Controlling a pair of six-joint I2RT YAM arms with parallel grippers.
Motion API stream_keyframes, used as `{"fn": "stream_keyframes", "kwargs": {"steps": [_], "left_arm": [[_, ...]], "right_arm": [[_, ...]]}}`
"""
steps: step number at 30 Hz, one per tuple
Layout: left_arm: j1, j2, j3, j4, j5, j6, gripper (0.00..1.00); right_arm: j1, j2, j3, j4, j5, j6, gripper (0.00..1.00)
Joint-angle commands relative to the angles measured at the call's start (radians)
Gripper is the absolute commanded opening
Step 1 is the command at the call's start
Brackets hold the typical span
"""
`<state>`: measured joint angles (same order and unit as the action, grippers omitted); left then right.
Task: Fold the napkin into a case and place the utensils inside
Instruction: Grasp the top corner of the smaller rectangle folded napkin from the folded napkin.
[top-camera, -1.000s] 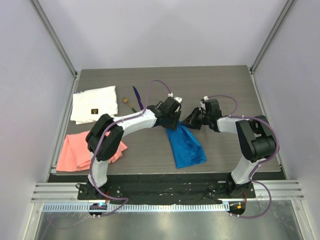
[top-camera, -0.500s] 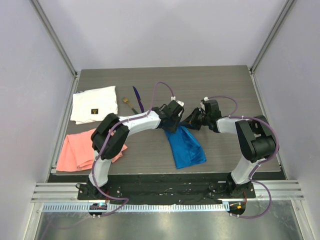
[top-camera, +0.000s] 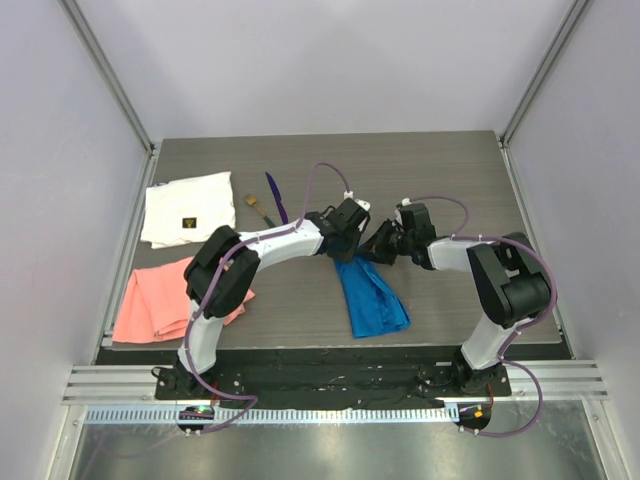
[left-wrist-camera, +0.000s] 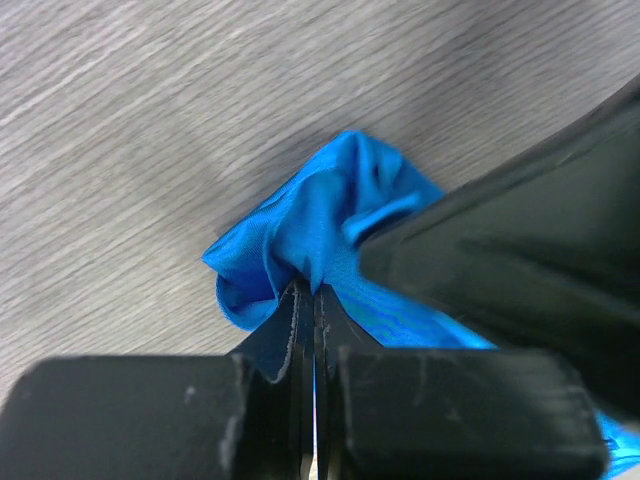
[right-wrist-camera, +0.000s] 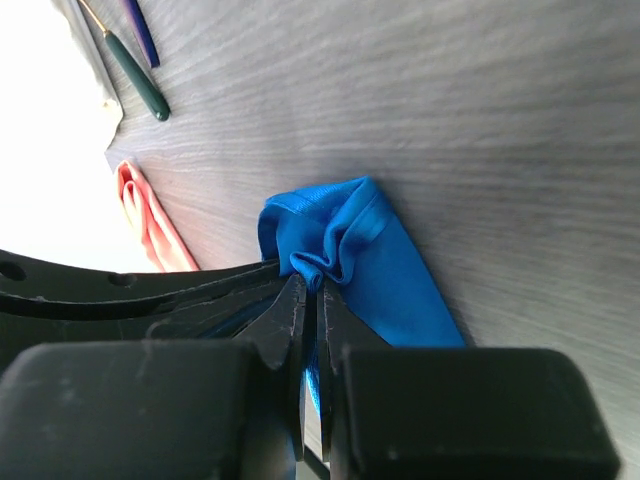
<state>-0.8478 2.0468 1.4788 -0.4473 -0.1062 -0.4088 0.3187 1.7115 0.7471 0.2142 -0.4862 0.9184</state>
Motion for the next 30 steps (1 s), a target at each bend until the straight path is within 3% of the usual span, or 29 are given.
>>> {"fn": "stream_keyframes", "kwargs": {"steps": [1,12,15,20,23,24,26,29,30], "left_arm": [[0.004,-0.014,0.04,0.013,0.052,-0.038,0.0],[0.038,-0.037,-0.002,0.061,0.187,-0.128,0.0],[0.038,-0.042,-0.012,0.064,0.197,-0.136,0.0],[0.041,-0.057,0.001,0.039,0.194,-0.11,0.0],[0.041,-0.054,0.021,-0.01,0.207,-0.081,0.0],[0.039,-0.057,0.018,-0.011,0.214,-0.078,0.0],[0.041,-0.065,0.009,-0.002,0.23,-0.078,0.0],[0.041,-0.057,0.005,-0.004,0.238,-0.084,0.0],[0.039,-0.057,0.005,-0.004,0.24,-0.085,0.0]], "right_arm": [[0.034,-0.039,-0.055,0.097,0.015,0.079,0.03],[0.052,0.002,-0.273,0.531,0.087,0.266,0.03],[0.057,0.0,-0.27,0.53,0.1,0.273,0.03],[0.056,-0.018,-0.272,0.456,0.098,0.197,0.03],[0.054,-0.067,-0.215,0.27,0.13,0.039,0.05],[0.056,-0.07,-0.18,0.137,0.13,-0.013,0.05],[0.054,-0.075,-0.132,0.102,0.103,-0.079,0.08],[0.053,-0.084,-0.1,0.045,0.083,-0.139,0.27],[0.051,-0.082,-0.089,0.001,0.084,-0.151,0.3]]}}
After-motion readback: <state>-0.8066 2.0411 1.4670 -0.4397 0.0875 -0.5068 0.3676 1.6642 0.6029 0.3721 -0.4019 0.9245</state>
